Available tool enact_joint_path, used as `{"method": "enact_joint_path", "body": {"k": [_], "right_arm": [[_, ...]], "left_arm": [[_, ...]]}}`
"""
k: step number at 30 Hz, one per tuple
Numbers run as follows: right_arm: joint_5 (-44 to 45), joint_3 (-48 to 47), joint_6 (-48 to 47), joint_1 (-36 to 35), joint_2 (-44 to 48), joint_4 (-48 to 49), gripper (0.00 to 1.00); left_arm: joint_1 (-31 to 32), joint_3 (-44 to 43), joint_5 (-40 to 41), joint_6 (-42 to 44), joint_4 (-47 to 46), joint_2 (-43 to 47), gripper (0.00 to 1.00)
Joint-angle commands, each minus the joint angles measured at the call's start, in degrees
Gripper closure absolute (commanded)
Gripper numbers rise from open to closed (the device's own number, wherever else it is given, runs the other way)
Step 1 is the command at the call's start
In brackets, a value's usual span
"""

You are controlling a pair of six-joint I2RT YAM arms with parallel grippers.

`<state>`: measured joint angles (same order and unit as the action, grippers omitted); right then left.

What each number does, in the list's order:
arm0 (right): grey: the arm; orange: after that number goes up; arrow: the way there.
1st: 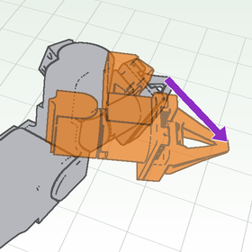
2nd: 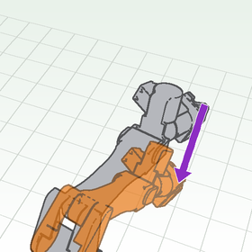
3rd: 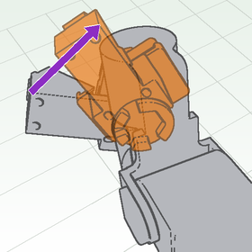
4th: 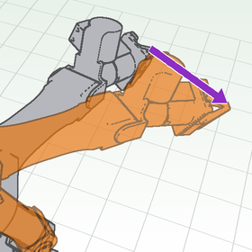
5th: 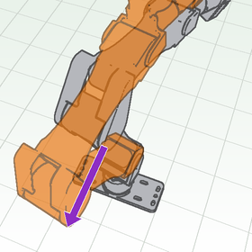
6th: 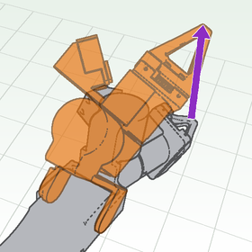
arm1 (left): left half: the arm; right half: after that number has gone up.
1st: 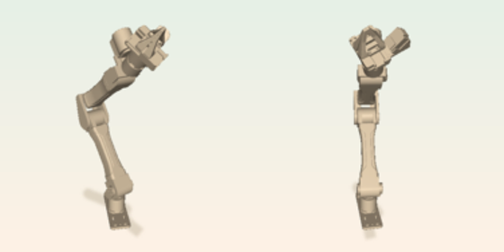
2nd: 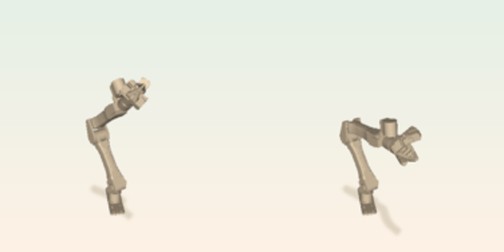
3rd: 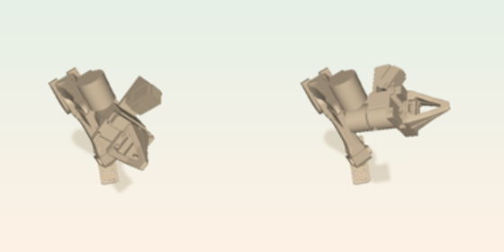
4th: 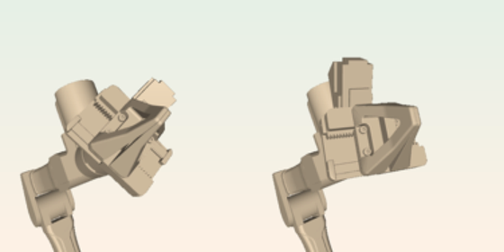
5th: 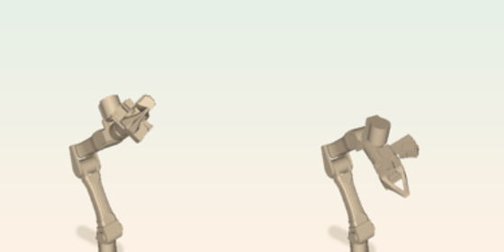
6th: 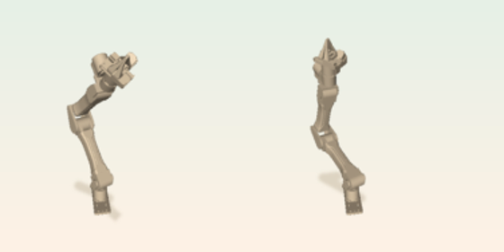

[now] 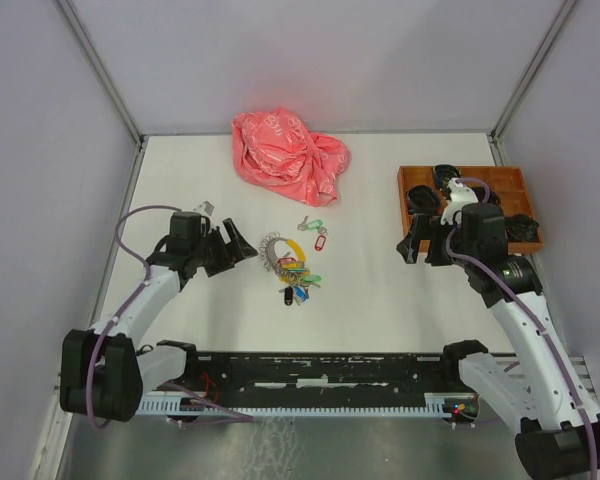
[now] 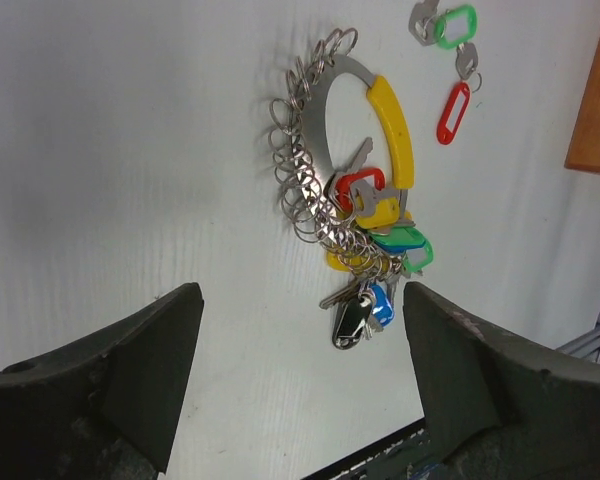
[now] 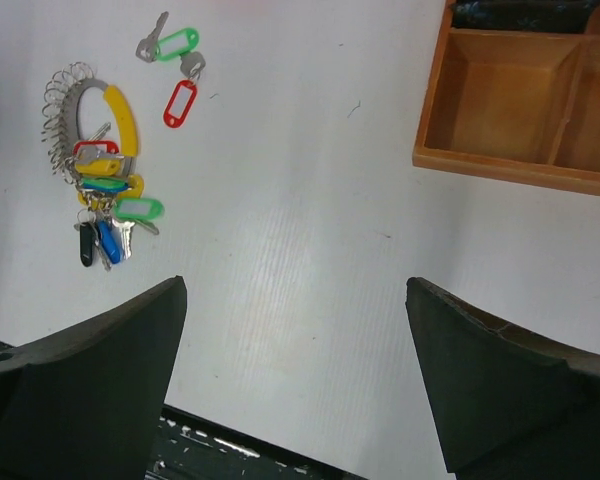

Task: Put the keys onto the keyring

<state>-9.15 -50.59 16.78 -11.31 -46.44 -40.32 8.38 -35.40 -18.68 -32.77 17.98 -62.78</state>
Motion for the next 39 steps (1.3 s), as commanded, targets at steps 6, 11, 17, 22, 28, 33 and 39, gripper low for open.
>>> {"method": "enact_joint_path", "body": {"k": [6,11,17,22,28,33,39], "right_arm": [[-3.9,4.1,6.4,-3.5,-4.1,8.6,0.0],[-2.8,5.8,9.8,-7.7,-7.1,12.1,0.0],[-2.4,5.8,10.6,-13.5,-13.9,18.0,0.0],[-2.7,2.0,9.2,-19.5,-20.9,19.9,0.01],[-0.5,-2.6,5.1,-25.5,-27.3,20.6,0.01],[0.5,-6.6,1.8,-28.1,-32.4,19.7,0.01],[0.0,-7.9,2.2,-29.0,-36.6,21.0,0.03]], "left_arm": [[0.2,-1.7,-9.2,-1.5,-12.1,-12.2,0.2],[0.4,-3.4,-12.4,-2.2,-14.0,-18.4,0.24],[1.1,-5.9,-12.0,-4.4,-17.2,-24.3,0.29],[3.7,-7.5,-10.0,-5.8,-17.2,-28.2,0.32],[7.5,-9.4,-9.3,-6.9,-16.9,-32.0,0.45],[12.3,-11.3,-9.5,-8.1,-17.5,-33.1,0.54],[18.3,-14.6,-12.5,-8.6,-18.8,-35.1,0.66]]}}
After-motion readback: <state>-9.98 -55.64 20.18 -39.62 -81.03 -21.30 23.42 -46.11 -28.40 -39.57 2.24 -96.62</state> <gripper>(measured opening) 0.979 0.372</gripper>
